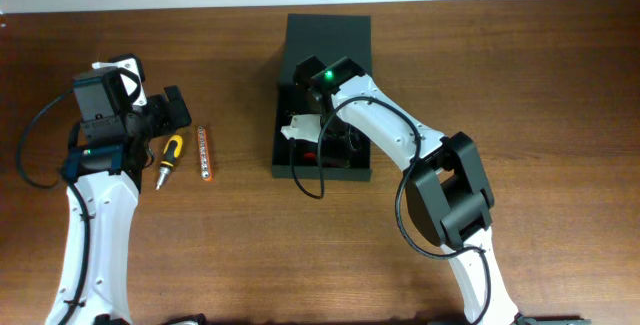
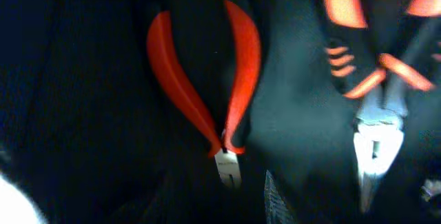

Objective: Pack container
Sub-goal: 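Release the red pliers into the box and withdraw the right arm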

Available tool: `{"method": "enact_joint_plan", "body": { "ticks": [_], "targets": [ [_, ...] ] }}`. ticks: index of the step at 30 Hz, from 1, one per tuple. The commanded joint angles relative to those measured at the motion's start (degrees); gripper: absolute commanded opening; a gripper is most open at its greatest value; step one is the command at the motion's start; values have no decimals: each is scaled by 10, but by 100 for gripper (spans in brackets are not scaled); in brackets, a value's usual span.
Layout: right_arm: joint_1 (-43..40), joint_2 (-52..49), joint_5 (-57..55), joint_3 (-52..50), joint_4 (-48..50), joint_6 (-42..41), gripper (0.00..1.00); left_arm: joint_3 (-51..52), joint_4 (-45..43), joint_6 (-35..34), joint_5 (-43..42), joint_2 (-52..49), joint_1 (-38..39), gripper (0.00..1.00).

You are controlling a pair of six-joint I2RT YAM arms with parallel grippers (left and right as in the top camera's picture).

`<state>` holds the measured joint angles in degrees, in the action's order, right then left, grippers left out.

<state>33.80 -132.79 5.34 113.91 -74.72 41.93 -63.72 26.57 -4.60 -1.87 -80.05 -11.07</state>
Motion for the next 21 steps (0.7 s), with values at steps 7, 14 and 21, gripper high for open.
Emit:
{"method": "enact_joint_plan", "body": {
  "ticks": [7,14,21],
  "targets": [
    [-1,142,-55,116,-22,-75,41,-12,-1,-5,2,-2,-3,99],
    [-66,218,-60,146,-12,-192,44,-12,-2,-5,2,-2,-3,99],
    [-227,245,-27,154,-12,-347,56,-12,14,-6,-54,-2,-3,99]
  ]
}}
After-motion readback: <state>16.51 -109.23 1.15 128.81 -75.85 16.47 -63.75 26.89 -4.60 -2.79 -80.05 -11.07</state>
